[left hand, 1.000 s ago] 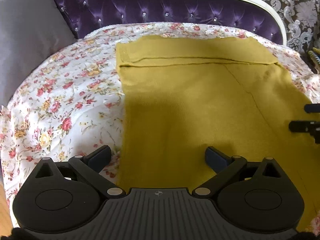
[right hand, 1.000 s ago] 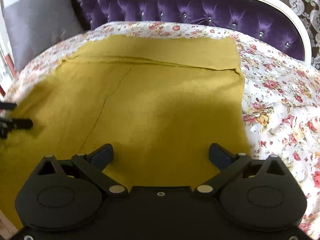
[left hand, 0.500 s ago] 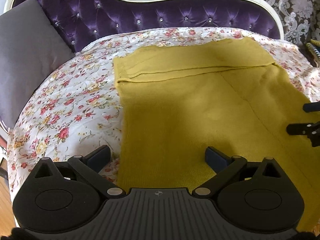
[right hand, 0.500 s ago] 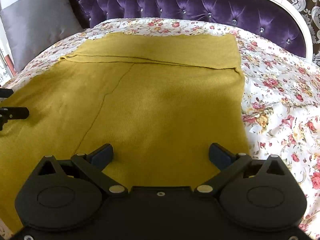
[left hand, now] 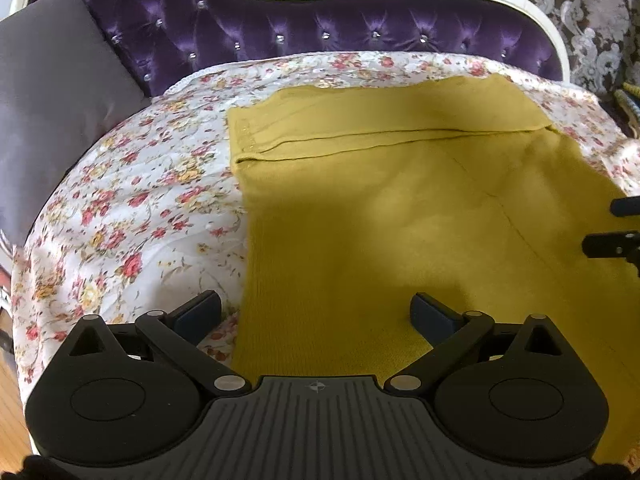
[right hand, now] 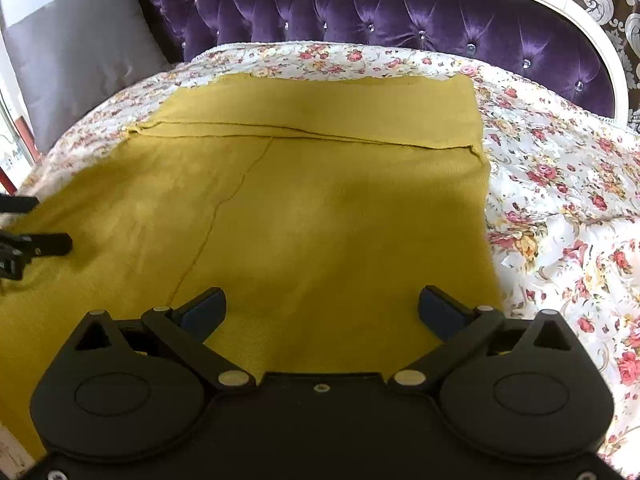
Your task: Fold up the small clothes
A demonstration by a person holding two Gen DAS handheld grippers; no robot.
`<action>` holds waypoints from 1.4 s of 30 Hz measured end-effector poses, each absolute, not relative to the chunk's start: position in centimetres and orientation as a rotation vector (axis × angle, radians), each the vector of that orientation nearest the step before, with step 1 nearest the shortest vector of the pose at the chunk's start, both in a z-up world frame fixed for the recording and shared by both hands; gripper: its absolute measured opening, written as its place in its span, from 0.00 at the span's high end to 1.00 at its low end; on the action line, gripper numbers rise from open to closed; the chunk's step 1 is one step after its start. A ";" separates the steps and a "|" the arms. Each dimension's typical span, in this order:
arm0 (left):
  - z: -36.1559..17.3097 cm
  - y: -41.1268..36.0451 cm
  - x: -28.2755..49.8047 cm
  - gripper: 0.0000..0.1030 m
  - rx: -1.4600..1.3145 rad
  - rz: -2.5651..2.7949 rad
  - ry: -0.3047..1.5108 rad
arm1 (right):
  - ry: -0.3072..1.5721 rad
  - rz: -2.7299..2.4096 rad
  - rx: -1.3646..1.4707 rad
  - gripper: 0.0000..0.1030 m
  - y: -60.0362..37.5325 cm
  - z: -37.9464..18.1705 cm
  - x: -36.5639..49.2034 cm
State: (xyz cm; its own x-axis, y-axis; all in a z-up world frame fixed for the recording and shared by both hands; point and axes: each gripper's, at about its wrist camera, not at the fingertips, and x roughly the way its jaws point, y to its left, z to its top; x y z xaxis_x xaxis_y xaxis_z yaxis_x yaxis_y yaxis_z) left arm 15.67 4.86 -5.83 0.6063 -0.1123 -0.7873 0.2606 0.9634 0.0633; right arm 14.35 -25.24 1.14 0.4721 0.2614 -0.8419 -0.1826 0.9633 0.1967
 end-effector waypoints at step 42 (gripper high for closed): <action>-8.4 9.6 6.7 0.03 -0.090 -0.209 0.902 | 0.997 0.132 0.467 0.64 -35.5 1.8 2.3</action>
State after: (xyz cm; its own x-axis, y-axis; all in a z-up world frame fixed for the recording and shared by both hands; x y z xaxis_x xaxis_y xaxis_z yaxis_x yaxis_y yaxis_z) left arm 6.75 9.58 -8.40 0.6015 -0.2175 -0.7687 0.1421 0.9760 -0.1649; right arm 2.34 -35.55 1.83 0.5443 0.3160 -0.7771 0.1035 0.8940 0.4360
